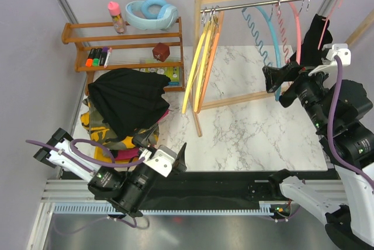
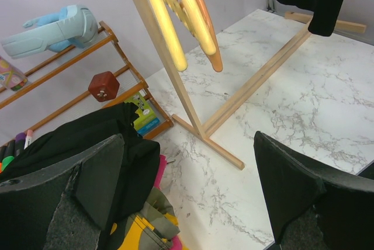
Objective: Remove the trousers from the hanger
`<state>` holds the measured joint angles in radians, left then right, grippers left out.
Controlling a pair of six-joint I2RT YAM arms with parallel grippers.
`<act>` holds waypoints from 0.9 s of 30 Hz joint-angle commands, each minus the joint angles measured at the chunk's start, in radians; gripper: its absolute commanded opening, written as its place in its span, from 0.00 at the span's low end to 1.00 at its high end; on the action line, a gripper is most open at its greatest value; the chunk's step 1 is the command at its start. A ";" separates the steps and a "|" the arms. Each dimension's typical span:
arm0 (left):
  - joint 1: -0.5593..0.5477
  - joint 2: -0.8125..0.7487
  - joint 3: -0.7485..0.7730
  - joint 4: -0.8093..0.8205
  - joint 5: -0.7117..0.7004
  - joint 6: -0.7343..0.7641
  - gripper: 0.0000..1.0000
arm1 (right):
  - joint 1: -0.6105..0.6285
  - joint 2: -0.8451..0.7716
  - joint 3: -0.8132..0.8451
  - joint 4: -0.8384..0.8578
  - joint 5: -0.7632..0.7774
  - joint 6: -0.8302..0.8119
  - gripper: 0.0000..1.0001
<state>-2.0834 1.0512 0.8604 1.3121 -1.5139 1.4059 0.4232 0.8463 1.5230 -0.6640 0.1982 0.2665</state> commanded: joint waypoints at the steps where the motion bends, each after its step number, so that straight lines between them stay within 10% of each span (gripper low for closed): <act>1: -0.208 -0.013 0.005 0.352 -0.069 -0.051 0.98 | 0.000 0.007 0.042 -0.061 0.076 -0.016 0.98; 15: -0.208 -0.059 -0.049 0.354 -0.069 -0.094 0.98 | 0.000 -0.315 -0.161 -0.378 0.046 0.204 0.98; 27: -0.208 -0.120 -0.221 0.329 -0.069 -0.295 0.98 | 0.000 -0.554 -0.707 -0.211 -0.160 0.457 0.98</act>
<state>-2.0834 0.9619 0.6903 1.3113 -1.5124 1.2709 0.4232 0.4126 0.9058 -0.9802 0.1116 0.6266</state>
